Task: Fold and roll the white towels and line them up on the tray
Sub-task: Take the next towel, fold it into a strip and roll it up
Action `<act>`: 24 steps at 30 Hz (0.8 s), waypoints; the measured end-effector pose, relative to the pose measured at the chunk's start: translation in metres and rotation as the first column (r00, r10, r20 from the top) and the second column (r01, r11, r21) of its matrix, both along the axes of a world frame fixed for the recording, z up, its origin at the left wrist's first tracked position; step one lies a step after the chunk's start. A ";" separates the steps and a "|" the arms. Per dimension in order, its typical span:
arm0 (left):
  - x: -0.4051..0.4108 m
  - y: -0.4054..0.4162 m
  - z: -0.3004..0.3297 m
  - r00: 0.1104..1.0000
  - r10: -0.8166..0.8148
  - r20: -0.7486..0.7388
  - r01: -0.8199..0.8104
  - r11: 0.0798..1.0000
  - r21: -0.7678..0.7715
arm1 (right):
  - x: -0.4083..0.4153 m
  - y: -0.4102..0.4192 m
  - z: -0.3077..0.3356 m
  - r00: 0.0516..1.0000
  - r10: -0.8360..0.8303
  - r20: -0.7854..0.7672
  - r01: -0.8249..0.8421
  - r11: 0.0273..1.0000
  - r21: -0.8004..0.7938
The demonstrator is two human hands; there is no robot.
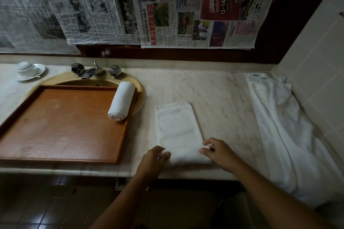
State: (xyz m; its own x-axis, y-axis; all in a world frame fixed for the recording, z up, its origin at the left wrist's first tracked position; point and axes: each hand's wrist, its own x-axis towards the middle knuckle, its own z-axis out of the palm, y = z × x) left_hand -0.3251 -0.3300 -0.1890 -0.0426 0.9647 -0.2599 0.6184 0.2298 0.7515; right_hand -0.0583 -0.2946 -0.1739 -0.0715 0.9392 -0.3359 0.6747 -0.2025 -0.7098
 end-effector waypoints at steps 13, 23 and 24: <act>-0.006 -0.041 -0.014 0.843 -0.085 -0.531 0.373 0.803 0.464 | -0.001 -0.042 -0.025 0.955 0.079 0.284 -0.199 0.885 0.422; -0.002 -0.046 -0.004 0.993 -0.025 0.117 0.011 0.993 0.117 | 0.003 -0.032 -0.008 0.993 0.028 -0.114 -0.023 0.999 0.046; -0.005 -0.040 -0.004 0.989 -0.021 0.146 0.008 0.996 0.087 | 0.002 -0.026 -0.008 0.994 0.019 -0.108 -0.016 0.999 0.028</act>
